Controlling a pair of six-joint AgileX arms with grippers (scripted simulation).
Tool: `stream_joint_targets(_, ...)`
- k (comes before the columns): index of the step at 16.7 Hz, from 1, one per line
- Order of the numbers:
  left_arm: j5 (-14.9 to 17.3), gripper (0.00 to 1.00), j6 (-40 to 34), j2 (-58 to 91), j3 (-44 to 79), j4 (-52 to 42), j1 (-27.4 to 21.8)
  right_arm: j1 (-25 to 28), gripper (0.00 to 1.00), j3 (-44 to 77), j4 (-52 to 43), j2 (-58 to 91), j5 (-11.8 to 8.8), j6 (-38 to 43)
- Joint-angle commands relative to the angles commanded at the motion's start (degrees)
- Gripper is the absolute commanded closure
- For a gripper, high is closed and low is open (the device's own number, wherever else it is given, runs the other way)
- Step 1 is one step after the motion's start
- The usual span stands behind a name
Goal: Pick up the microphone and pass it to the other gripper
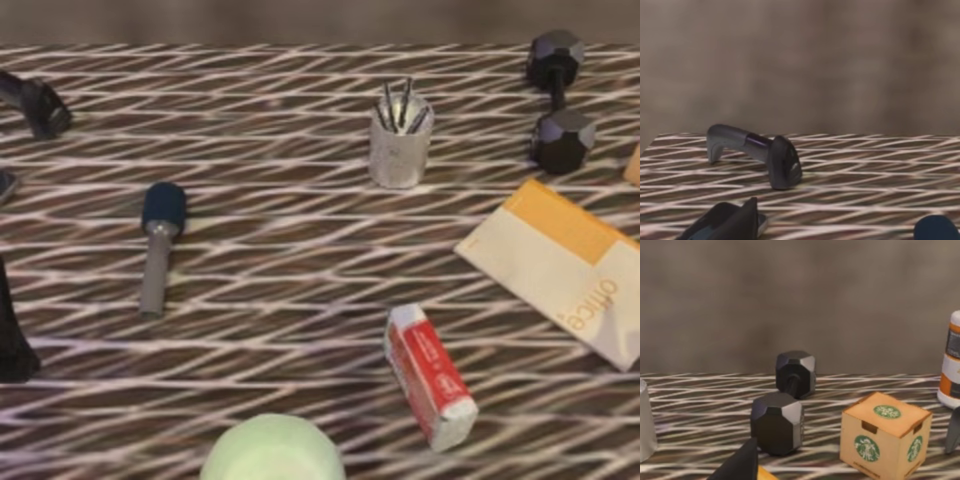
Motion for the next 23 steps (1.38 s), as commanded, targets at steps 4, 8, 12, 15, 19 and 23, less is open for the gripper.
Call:
stream_joint_targets(4, 0.0, 0.0, -0.34, 1.76, 1.67, -1.16, -0.42, 0.0, 0.0, 0.0, 0.0, 0.0, 0.0, 0.0)
stream_joint_targets(8, -0.21, 0.0, -2.22, 12.65, 10.91, -7.55, -2.47, 0.0, 0.0, 0.0, 0.0, 0.0, 0.0, 0.0)
stream_joint_targets(12, -0.69, 0.0, -5.0, 33.13, 24.84, -17.6, -5.5, 0.0, 0.0, 0.0, 0.0, 0.0, 0.0, 0.0)
stream_joint_targets(15, -1.09, 0.0, -7.25, 51.57, 36.25, -26.3, -8.1, 0.0, 0.0, 0.0, 0.0, 0.0, 0.0, 0.0)
stream_joint_targets(19, -1.49, 0.0, -10.17, 73.09, 51.0, -37.63, -11.59, 0.0, 0.0, 0.0, 0.0, 0.0, 0.0, 0.0)
stream_joint_targets(23, -1.74, 0.0, -12.69, 91.03, 63.78, -46.73, -14.53, 0.0, 0.0, 0.0, 0.0, 0.0, 0.0, 0.0)
